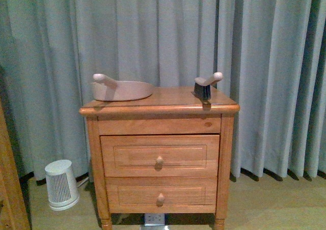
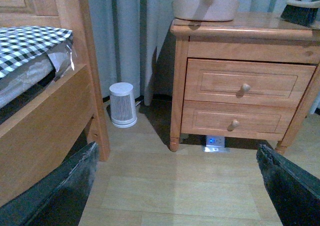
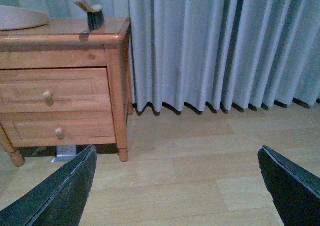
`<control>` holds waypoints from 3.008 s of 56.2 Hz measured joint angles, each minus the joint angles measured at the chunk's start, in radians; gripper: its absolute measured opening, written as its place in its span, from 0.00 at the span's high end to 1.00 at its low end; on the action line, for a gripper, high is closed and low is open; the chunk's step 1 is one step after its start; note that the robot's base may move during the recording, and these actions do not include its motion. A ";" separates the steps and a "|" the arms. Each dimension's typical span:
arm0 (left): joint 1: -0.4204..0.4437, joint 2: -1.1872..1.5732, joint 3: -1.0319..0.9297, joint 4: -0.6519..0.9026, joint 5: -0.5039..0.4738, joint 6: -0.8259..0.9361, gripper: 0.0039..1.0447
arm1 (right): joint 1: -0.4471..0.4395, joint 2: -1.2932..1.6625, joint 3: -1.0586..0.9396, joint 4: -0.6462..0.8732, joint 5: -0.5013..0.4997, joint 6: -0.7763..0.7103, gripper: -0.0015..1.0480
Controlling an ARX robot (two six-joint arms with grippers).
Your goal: Clean up trash
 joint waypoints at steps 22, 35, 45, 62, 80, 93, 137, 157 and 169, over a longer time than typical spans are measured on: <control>0.000 0.000 0.000 0.000 0.000 0.000 0.07 | 0.000 0.000 0.000 0.000 0.000 0.000 0.07; 0.000 0.000 0.000 0.000 0.000 0.000 0.07 | 0.000 0.000 0.000 0.000 0.000 0.000 0.07; 0.000 0.000 0.000 0.000 0.000 0.000 0.07 | 0.000 0.000 0.000 0.000 0.000 0.000 0.07; 0.000 0.000 0.000 0.000 0.000 0.000 0.07 | 0.000 0.000 0.000 0.000 0.000 0.000 0.07; 0.000 0.000 0.000 0.000 0.000 0.000 0.07 | 0.000 0.000 0.000 0.000 0.000 0.000 0.07; 0.000 0.000 0.000 0.000 0.000 0.000 0.07 | 0.000 0.000 0.000 0.000 0.000 0.000 0.07; 0.000 0.000 0.000 0.000 0.000 0.000 0.07 | 0.000 0.000 0.000 0.000 0.000 0.000 0.07; 0.000 0.000 0.000 0.000 0.000 0.000 0.07 | 0.000 0.000 0.000 -0.001 0.000 0.000 0.07; 0.000 0.000 0.000 0.000 0.000 0.000 0.07 | 0.000 0.000 0.000 -0.001 0.000 0.000 0.07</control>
